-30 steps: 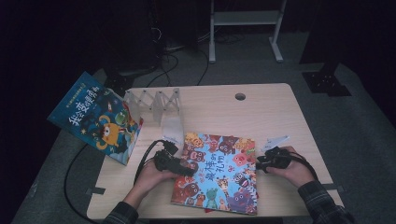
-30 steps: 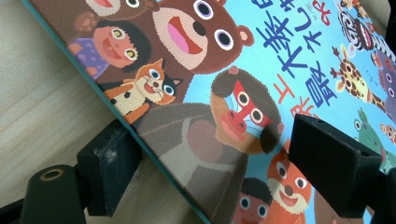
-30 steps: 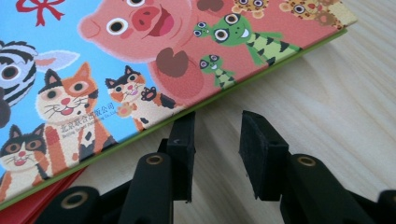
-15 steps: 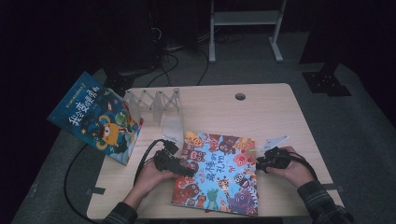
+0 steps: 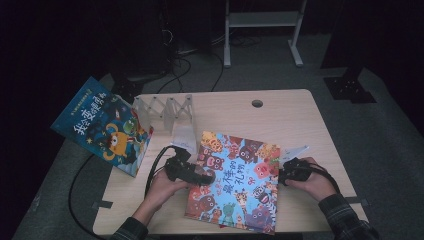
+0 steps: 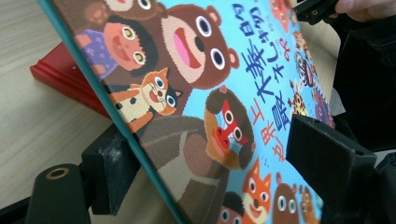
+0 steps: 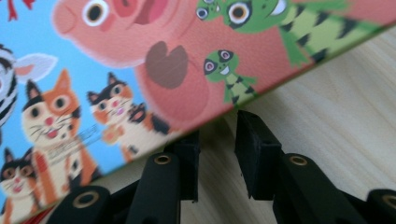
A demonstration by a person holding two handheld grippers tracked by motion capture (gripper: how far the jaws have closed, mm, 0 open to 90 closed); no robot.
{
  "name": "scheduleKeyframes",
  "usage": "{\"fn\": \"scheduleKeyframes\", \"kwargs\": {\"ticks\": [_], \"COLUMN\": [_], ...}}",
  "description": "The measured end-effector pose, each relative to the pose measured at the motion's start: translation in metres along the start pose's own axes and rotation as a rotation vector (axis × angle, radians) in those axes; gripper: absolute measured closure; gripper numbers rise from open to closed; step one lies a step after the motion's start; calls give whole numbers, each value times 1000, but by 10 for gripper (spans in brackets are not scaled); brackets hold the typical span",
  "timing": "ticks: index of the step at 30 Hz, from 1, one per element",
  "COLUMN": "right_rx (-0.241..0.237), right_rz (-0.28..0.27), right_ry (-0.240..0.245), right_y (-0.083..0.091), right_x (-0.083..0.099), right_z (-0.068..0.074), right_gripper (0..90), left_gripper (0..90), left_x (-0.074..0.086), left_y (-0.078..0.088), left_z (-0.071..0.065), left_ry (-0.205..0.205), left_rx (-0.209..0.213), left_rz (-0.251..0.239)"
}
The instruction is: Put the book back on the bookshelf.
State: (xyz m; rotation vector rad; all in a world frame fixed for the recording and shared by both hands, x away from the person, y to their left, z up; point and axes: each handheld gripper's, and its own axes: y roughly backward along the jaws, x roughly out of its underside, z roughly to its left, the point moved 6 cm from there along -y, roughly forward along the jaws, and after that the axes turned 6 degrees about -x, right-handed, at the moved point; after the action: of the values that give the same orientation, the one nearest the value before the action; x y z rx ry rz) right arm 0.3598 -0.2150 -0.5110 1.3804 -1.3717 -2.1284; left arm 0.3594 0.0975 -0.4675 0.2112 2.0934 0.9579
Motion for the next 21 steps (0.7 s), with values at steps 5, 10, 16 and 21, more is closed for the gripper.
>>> {"fn": "scheduleKeyframes", "kwargs": {"ticks": [5,10,16,21], "right_rx": [-1,2,15,22], "right_rz": [0,-3,-4,-6], "right_ry": [-5,-15,-25,-34], "right_y": [0,0,0,0], "right_x": [0,0,0,0], "right_z": [2,2,1,1], "right_gripper": [698,710,705,706], "left_gripper": [178,180,183,215], "left_x": [2,0,-1,-4], "left_y": [-6,-4,-4,0], "left_z": [2,2,2,3], "left_ry": [-2,7,-23,-8], "left_rx": [-25,-3,-9,22], "left_rz": [24,-13,-39,-80]}}
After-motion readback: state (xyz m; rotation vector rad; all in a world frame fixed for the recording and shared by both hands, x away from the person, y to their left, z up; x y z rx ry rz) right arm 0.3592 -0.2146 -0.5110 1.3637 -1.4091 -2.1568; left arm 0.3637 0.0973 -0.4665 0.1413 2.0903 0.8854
